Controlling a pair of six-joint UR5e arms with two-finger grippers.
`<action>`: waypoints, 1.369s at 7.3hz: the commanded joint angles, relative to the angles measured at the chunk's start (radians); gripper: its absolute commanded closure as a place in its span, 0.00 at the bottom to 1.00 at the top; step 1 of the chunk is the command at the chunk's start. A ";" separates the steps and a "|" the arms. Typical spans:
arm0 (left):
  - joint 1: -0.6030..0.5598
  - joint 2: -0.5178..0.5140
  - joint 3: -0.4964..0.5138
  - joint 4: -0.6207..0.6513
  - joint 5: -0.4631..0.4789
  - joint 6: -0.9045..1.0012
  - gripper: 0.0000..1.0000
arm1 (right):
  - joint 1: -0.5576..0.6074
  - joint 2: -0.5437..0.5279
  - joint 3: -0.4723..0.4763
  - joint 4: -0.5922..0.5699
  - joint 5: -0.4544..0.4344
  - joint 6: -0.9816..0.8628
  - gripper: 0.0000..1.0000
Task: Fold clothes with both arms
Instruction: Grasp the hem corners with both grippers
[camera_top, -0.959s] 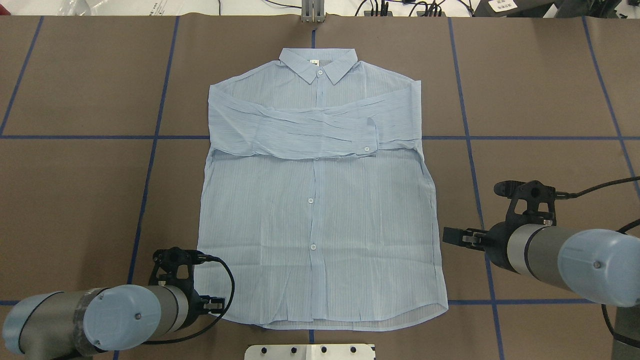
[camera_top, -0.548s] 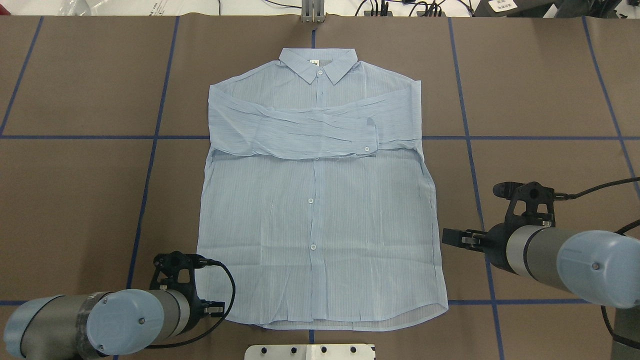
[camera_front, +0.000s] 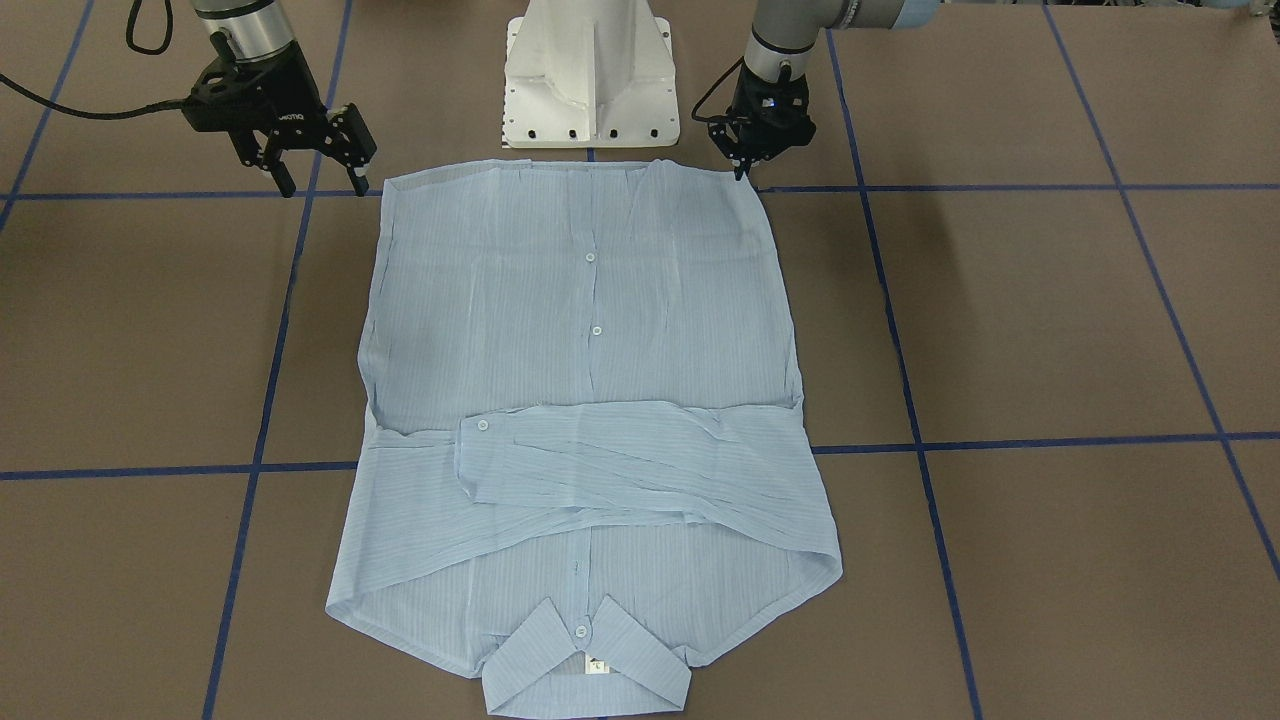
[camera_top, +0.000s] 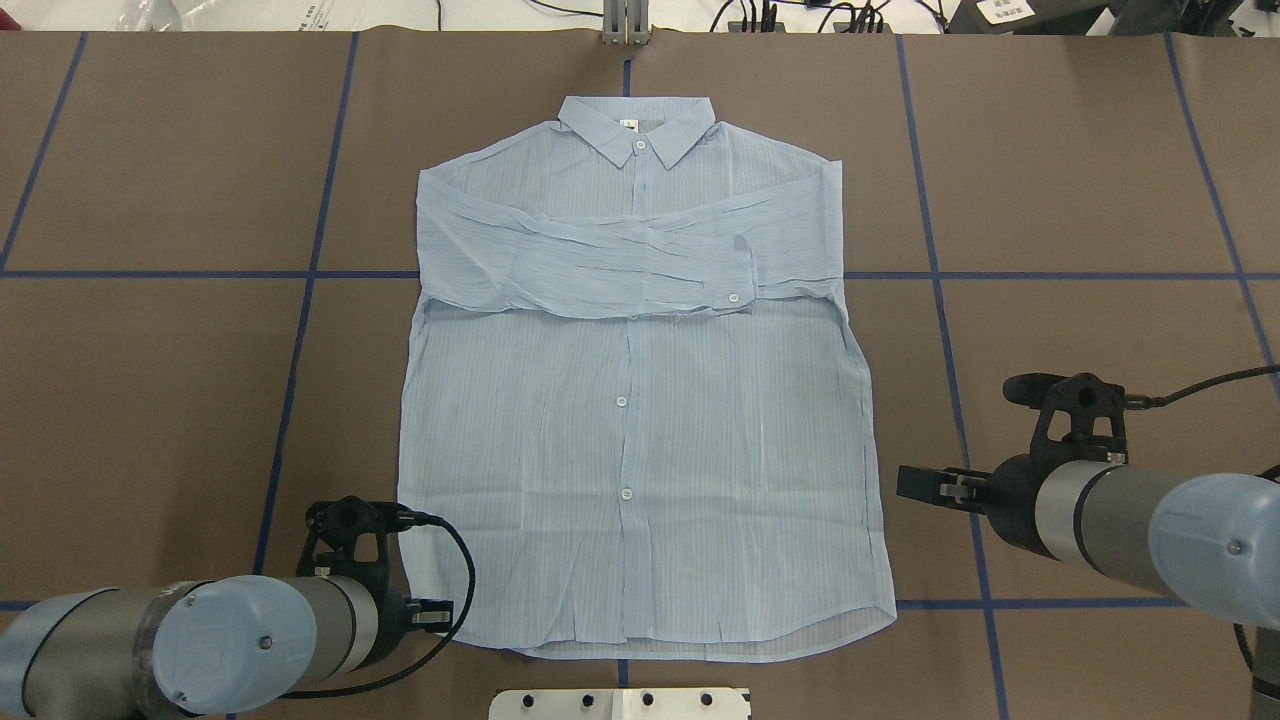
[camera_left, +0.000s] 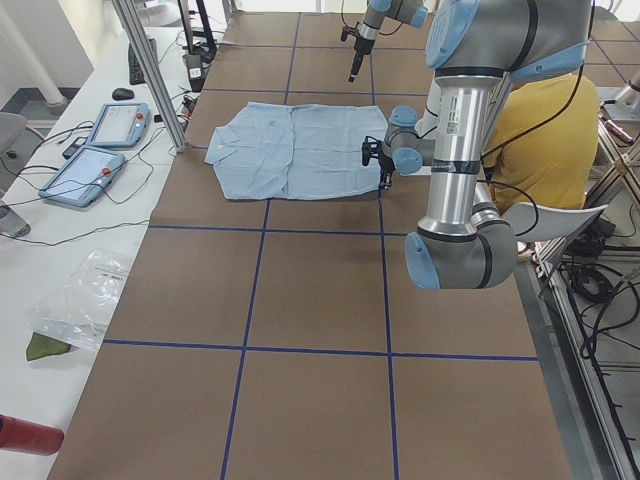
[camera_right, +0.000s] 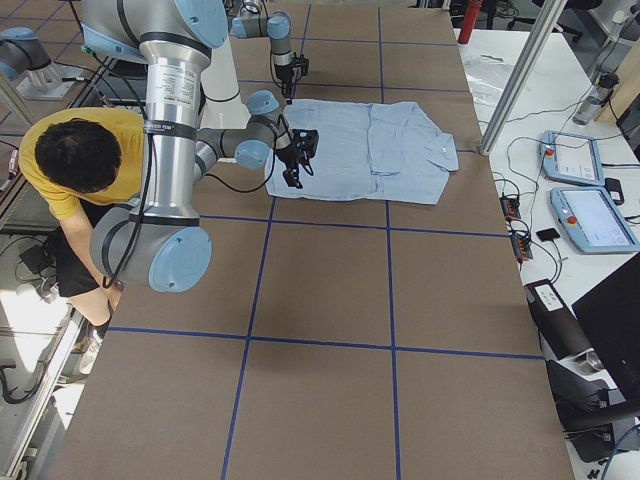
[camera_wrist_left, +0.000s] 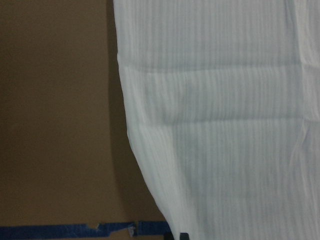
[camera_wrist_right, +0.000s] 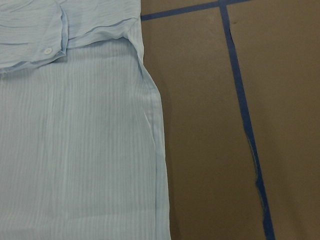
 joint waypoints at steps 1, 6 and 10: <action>0.001 -0.005 -0.003 -0.003 0.013 0.000 1.00 | -0.032 -0.102 -0.004 0.104 -0.009 0.006 0.01; 0.003 -0.011 -0.023 -0.006 0.059 0.000 1.00 | -0.294 -0.031 -0.106 0.092 -0.322 0.245 0.41; 0.004 -0.011 -0.038 -0.006 0.059 0.002 1.00 | -0.334 0.061 -0.156 -0.005 -0.381 0.249 0.43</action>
